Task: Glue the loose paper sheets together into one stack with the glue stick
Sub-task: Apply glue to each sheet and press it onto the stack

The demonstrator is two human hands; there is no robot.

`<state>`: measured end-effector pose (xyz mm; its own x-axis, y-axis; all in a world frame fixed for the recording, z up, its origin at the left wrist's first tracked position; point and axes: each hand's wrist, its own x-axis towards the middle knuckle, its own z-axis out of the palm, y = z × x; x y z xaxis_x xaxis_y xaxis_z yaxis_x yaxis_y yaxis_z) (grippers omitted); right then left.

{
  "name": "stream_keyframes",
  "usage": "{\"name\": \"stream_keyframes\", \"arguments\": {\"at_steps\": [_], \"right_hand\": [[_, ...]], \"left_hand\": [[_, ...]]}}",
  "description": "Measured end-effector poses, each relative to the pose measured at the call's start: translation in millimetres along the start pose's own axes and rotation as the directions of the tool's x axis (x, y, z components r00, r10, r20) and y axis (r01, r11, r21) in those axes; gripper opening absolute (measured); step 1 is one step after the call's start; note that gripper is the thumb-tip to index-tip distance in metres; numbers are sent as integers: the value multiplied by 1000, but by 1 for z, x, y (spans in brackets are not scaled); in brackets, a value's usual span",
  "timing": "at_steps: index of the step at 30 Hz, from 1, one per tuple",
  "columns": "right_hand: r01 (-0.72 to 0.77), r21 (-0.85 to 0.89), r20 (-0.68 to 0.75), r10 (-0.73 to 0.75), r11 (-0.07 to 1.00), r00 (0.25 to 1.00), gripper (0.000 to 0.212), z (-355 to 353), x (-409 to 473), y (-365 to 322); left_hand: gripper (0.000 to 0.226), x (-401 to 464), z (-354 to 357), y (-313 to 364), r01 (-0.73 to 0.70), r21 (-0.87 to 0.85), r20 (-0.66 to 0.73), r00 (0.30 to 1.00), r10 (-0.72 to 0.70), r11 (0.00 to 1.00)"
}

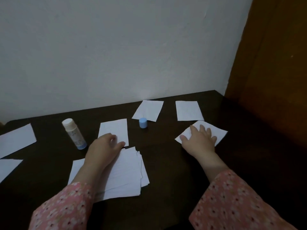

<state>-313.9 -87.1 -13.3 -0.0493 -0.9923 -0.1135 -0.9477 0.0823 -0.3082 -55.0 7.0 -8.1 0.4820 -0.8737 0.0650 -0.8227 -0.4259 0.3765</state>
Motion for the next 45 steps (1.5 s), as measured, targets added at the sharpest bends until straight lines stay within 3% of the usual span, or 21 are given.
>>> {"name": "stream_keyframes", "arguments": {"at_steps": [11, 15, 19, 22, 26, 29, 32, 34, 36, 37, 39, 41, 45], "right_hand": [[140, 178, -250, -93, 974, 964, 46, -3, -26, -26], [346, 246, -391, -234, 906, 890, 45, -12, -38, -50], [592, 293, -432, -449, 751, 783, 43, -3, -49, -79], [718, 235, -453, -580, 655, 677, 39, 10, -52, -102], [777, 214, -452, -646, 592, 616, 36, 29, -50, -132], [805, 250, -437, -680, 537, 589, 36, 41, -47, -146], [830, 283, -401, -727, 480, 557, 39, 44, -44, -152], [801, 289, -325, -733, 524, 597, 53, 43, -42, -153], [708, 363, -264, -661, 606, 702, 70, 43, -40, -152], [632, 469, -238, -601, 617, 763, 73, 39, -40, -151], [409, 753, -140, -482, 515, 865, 65, 33, -38, -151], [217, 882, -20, -428, 418, 903, 48, 30, -34, -152], [249, 825, -47, -379, 507, 924, 41, 39, -27, -150]], "left_hand": [[53, -7, -4, 5, -24, -34, -13, 1000, 23, 999], [51, -8, -7, 0, -46, -89, 14, 999, 48, 995], [45, -10, -9, -9, -32, -206, 21, 999, 37, 978], [37, -13, -14, -10, -28, -456, -84, 996, -12, 890], [37, -18, -35, 2, -96, -763, -106, 994, 22, 639], [17, -18, -38, 4, -84, -815, -72, 996, 43, 574], [13, -16, -34, -3, -83, -824, -81, 996, 28, 561], [15, -12, -34, -9, -70, -844, -83, 997, 1, 532], [14, -7, -36, -14, -46, -901, -78, 995, -56, 431], [13, -4, -37, -15, -26, -933, -61, 994, -88, 359], [13, 0, -38, -18, 15, -961, -21, 992, -127, 276], [14, 1, -36, -20, 55, -945, 8, 989, -144, 323], [11, 1, -29, -25, 146, -818, -25, 957, -288, 557]]}}
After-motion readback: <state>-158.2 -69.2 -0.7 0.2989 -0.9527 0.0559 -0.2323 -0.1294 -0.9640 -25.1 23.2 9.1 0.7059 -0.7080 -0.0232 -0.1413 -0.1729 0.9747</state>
